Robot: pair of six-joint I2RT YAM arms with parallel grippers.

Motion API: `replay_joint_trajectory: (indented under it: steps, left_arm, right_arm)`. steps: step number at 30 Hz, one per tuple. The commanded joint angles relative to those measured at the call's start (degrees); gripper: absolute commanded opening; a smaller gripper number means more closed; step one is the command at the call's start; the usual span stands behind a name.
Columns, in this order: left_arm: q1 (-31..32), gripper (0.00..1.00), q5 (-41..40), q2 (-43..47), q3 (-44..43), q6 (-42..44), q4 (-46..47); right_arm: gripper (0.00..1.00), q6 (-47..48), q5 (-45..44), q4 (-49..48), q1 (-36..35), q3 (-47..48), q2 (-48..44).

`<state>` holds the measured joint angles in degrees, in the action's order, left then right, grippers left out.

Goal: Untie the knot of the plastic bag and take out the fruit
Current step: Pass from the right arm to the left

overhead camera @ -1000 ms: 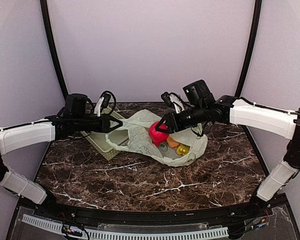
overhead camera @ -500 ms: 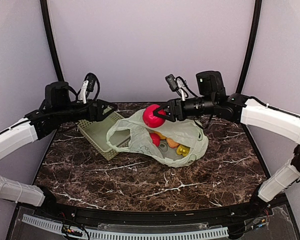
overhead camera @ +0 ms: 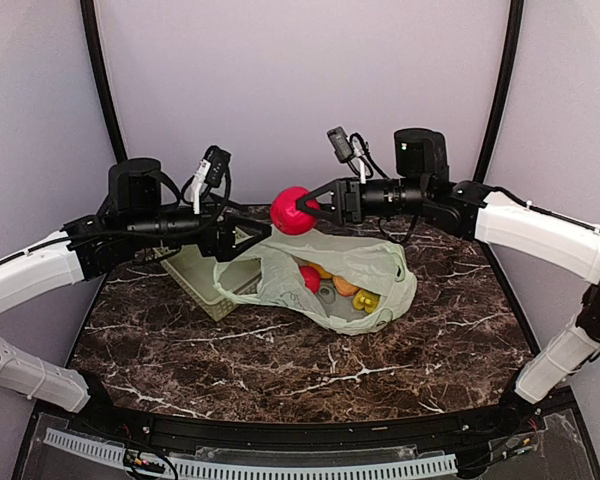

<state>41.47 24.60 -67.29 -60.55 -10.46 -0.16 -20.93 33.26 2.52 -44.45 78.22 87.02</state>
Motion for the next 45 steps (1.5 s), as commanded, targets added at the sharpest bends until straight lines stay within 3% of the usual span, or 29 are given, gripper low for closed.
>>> replay_joint_trajectory:
  steps: [1,18,32,37,40,45]
  left_arm:
    - [0.5,0.99,-0.1,-2.5,-1.6,-0.2,1.5]
    - [0.6,0.99,7.3,-10.1,-4.0,-6.9,10.3]
    - [0.6,0.98,7.1,-12.0,-5.7,-8.3,11.7]
    - [0.6,0.81,7.0,-12.1,-5.5,-8.3,11.5]
    - [0.6,0.82,7.2,-12.2,-5.5,-8.4,11.2]
    - [0.6,0.66,7.4,-12.2,-5.5,-8.3,10.5]
  right_arm:
    - [0.52,-1.7,3.6,-4.9,0.2,0.7,0.6]
    - [0.52,-3.2,7.0,-6.2,0.1,0.3,1.6]
    - [0.52,-2.5,7.0,-4.2,-0.1,0.6,2.2]
    - [0.52,-2.5,6.6,-3.9,-0.1,0.6,2.1]
    - [0.52,-2.5,6.0,-3.8,-0.1,0.4,1.8]
    - [0.54,-2.3,5.7,-3.8,-0.1,0.4,1.6]
